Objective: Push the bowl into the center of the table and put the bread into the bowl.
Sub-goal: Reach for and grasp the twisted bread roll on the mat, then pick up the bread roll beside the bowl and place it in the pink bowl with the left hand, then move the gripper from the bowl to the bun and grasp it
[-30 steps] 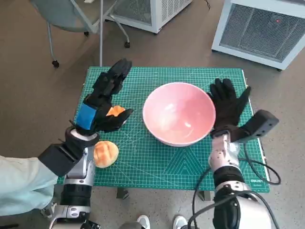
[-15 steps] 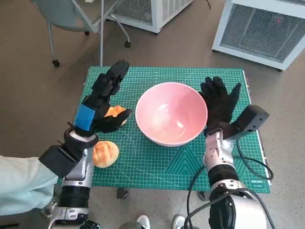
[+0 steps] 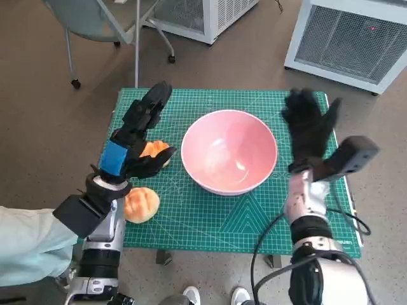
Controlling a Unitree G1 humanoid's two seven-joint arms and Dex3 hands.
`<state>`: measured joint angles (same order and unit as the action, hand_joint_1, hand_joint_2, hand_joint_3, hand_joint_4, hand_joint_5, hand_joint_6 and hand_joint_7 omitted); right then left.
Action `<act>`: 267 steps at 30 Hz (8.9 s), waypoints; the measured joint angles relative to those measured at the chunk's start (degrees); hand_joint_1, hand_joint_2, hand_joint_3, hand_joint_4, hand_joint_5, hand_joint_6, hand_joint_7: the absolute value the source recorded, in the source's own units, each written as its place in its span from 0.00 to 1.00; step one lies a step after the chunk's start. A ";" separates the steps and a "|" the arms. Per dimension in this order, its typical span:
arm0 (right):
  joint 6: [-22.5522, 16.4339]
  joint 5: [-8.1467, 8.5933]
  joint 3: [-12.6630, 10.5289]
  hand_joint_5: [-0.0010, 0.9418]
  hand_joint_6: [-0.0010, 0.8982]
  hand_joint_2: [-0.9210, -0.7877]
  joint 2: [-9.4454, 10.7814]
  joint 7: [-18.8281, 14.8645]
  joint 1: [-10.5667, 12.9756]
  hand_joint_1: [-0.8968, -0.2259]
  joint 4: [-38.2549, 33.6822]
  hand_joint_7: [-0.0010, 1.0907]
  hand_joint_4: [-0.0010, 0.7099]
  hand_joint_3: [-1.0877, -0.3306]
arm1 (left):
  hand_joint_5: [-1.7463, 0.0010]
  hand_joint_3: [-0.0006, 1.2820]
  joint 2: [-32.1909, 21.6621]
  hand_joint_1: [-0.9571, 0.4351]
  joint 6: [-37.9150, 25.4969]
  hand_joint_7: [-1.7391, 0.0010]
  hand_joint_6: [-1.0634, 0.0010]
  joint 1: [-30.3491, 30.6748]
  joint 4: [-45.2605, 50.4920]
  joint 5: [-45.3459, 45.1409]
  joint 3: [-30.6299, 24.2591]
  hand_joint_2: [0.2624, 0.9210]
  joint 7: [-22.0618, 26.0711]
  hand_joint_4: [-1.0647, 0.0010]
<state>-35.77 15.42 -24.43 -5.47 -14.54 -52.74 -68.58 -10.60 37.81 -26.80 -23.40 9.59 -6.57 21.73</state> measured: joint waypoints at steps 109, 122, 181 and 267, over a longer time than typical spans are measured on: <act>-2.25 -7.28 17.79 0.00 0.00 0.00 -5.39 -2.64 26.96 0.19 52.59 0.42 0.21 0.44 | 1.00 0.00 -14.43 0.64 -49.35 1.00 0.76 -27.26 -32.39 -46.41 29.37 0.71 -0.04 0.91; -2.26 -6.53 17.82 0.00 0.00 0.00 -5.20 -2.64 27.01 0.19 52.68 0.43 0.21 0.44 | 0.50 0.03 -10.88 0.87 -48.63 0.98 0.47 -32.77 -45.59 -46.36 31.68 0.91 -3.69 0.41; -1.46 -4.19 18.85 0.00 0.00 0.00 -4.26 -4.01 28.01 0.26 53.36 0.42 0.19 0.42 | 0.42 0.01 -10.49 0.69 -28.76 0.36 0.37 -15.78 12.32 -42.62 24.07 0.98 -16.96 0.23; 1.10 -3.69 18.84 0.00 0.00 0.00 -4.42 -3.60 31.08 0.31 58.12 0.39 0.20 0.41 | 1.00 0.00 -38.64 0.49 -35.26 1.00 0.79 3.33 24.92 -9.05 3.32 0.69 30.57 0.97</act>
<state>-34.67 11.73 -5.59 -9.89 -18.15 -21.66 -10.46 -49.24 2.55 -23.47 1.52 0.54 -3.25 52.30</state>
